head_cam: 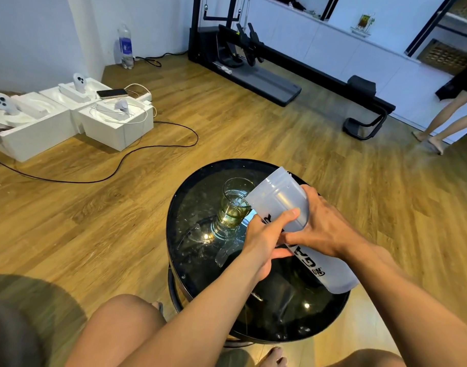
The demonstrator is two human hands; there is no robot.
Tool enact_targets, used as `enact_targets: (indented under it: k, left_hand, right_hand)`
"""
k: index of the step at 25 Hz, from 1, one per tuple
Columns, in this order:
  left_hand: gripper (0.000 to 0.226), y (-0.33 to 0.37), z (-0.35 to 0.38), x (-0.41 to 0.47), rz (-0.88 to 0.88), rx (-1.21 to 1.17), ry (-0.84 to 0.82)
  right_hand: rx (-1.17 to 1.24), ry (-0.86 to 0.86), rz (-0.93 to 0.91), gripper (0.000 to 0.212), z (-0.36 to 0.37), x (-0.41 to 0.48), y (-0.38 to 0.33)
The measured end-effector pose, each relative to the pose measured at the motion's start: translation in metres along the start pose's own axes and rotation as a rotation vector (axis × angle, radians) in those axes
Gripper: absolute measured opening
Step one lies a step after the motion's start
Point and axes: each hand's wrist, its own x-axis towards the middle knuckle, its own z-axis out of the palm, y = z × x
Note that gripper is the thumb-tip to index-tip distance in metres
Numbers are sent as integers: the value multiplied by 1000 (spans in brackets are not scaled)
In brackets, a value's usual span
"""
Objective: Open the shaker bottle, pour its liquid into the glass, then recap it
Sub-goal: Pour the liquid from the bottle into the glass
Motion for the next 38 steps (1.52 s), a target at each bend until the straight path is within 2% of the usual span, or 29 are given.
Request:
enact_targets:
  k: [15, 19, 27, 33, 38]
  left_hand:
    - [48, -2, -2, -2, 0, -11, 1]
    - [54, -1, -2, -1, -1, -9, -2]
    - [48, -2, -2, -1, -1, -8, 8]
    - [64, -3, -1, 0, 1, -2, 12]
    - [61, -3, -1, 0, -1, -11, 17]
  right_hand:
    - [3, -14, -11, 116, 0, 1, 0]
    - [5, -16, -15, 116, 0, 1, -1]
    - [8, -13, -20, 113, 1, 2, -1]
    - [-6, -11, -22, 110, 1, 4, -1]
    - [-15, -18, -19, 109, 0, 3, -1]
